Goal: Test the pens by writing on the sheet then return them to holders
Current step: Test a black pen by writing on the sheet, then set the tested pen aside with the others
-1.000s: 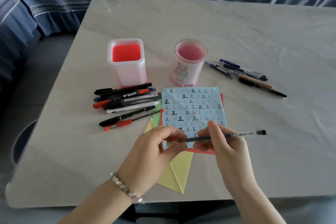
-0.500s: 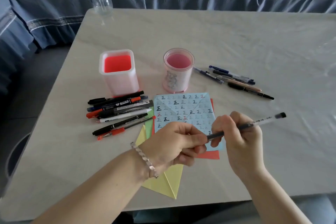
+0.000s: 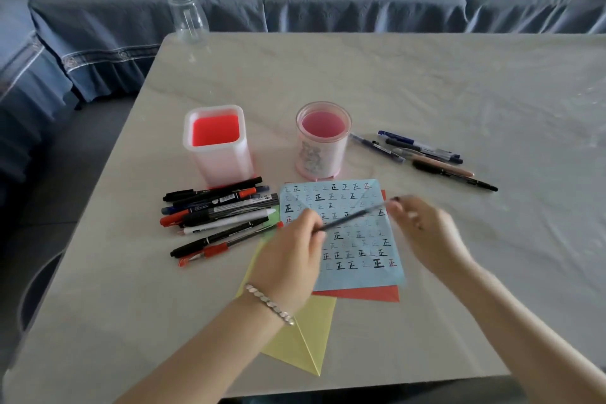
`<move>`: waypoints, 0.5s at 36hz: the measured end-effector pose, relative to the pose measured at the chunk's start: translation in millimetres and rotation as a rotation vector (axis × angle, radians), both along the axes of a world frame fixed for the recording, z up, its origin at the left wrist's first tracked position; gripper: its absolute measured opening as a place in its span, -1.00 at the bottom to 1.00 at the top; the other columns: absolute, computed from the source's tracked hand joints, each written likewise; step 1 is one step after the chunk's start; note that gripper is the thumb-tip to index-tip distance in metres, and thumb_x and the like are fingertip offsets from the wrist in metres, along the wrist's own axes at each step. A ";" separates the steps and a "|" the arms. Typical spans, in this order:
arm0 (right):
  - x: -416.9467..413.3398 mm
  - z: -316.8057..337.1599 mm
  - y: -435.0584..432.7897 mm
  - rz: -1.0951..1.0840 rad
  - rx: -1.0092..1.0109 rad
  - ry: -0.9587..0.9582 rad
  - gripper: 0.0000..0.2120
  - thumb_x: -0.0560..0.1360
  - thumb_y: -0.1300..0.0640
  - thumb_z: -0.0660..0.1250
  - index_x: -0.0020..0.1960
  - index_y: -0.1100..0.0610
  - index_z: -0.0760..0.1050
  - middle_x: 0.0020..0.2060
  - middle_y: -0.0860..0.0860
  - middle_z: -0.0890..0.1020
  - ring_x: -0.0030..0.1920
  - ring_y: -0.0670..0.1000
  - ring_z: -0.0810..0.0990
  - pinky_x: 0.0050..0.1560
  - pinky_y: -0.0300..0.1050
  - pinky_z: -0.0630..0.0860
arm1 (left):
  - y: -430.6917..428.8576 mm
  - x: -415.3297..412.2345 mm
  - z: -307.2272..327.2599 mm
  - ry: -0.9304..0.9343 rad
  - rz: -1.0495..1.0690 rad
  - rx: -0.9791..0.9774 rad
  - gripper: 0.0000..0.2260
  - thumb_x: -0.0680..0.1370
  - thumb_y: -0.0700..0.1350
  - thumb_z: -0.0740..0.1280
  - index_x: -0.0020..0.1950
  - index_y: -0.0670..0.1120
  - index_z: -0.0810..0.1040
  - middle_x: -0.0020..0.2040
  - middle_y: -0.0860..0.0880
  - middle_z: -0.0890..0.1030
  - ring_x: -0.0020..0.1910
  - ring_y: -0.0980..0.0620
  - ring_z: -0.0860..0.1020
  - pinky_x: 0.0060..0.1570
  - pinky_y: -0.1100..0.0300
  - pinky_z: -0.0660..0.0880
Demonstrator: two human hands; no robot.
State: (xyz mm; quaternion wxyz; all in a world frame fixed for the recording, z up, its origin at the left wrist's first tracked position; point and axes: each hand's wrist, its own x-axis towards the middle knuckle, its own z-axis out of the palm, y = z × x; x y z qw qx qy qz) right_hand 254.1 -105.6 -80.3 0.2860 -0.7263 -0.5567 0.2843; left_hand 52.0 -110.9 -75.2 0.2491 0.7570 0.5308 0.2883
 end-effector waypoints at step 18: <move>76.7 -18.9 56.6 -0.126 -0.157 -0.586 -0.68 0.51 0.20 0.25 0.26 0.11 0.47 0.18 0.22 0.43 0.28 0.23 0.28 0.28 0.08 0.19 | 40.4 -117.0 -35.3 0.417 0.425 0.222 -0.84 0.35 -0.33 0.47 -0.12 -0.20 0.58 -0.12 -0.19 0.56 -0.11 -0.29 0.50 -0.15 -0.10 0.41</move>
